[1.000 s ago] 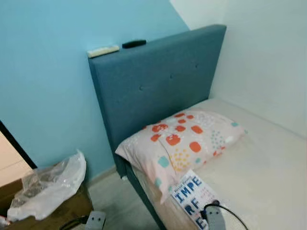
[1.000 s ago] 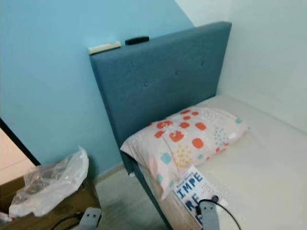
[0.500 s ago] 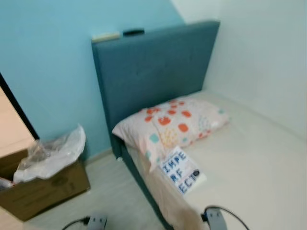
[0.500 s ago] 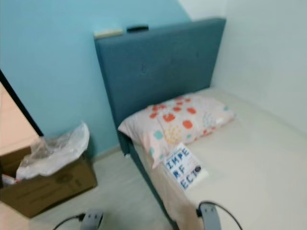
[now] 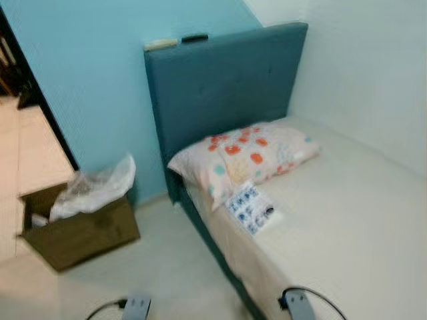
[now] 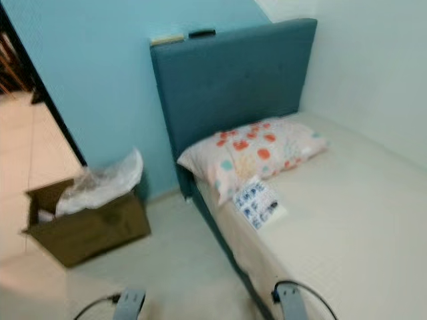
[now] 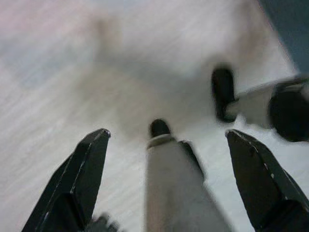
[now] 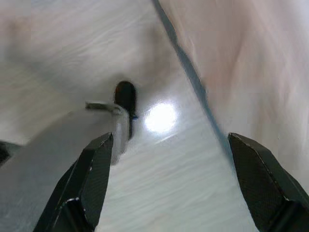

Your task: Clean up the room

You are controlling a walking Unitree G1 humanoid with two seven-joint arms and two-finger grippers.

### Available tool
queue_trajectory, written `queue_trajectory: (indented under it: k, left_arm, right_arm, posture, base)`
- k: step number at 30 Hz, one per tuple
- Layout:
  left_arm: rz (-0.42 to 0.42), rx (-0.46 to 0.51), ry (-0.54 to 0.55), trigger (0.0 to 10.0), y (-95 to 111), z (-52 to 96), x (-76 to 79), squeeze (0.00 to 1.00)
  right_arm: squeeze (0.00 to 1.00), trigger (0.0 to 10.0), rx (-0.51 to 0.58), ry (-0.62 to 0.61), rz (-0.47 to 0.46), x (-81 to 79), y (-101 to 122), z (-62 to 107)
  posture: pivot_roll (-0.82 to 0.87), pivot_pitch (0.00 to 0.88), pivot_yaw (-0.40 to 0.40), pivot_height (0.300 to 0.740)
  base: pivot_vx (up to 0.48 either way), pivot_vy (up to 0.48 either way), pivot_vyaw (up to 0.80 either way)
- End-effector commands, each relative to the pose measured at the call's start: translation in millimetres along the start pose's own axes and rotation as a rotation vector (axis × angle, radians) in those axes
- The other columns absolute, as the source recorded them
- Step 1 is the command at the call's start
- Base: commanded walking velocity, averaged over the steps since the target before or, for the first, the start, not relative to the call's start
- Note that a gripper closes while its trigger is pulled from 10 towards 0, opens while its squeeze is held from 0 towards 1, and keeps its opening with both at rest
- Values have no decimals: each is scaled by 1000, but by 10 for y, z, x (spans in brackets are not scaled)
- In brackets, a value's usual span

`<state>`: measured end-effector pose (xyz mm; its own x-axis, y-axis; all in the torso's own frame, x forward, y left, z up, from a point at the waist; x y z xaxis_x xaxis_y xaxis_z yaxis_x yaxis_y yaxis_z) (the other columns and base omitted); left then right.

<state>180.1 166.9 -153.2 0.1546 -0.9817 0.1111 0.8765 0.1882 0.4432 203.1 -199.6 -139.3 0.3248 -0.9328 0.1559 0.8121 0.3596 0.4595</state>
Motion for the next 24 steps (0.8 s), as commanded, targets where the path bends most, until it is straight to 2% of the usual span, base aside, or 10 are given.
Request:
queue_trajectory:
  k: [1,22,24]
  left_arm:
    - [-3,5,-7,10000,26,-4,21,0]
    - [-2,7,-18,10000,45,-6,39,0]
    - [12,13,-22,10000,55,-6,41,0]
  right_arm:
    - [0,10000,-45,13,-4,-43,-151,13]
    - [0,10000,-33,8,-29,-50,-128,10]
    - [0,10000,-27,4,-36,-42,-118,10]
  posture:
    - [-116,0,1,733]
    - [-121,0,10,733]
    - [-121,0,11,733]
  base:
    - [-409,0,-788]
    - [-406,0,-788]
    - [0,0,0]
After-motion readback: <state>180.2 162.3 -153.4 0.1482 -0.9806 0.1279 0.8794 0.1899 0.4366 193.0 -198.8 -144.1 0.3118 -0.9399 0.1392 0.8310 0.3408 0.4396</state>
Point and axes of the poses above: a point about 5 cm out from each wrist's last joint towards the gripper, its own z axis pointing back from the gripper into the wrist, its own y axis along the axis of the wrist's last joint, x = y × z, the point moved 6 cm from there along -z, pointing out of the wrist towards the gripper, and after that the axes turned 14 degrees about z, right-handed, at the moved point
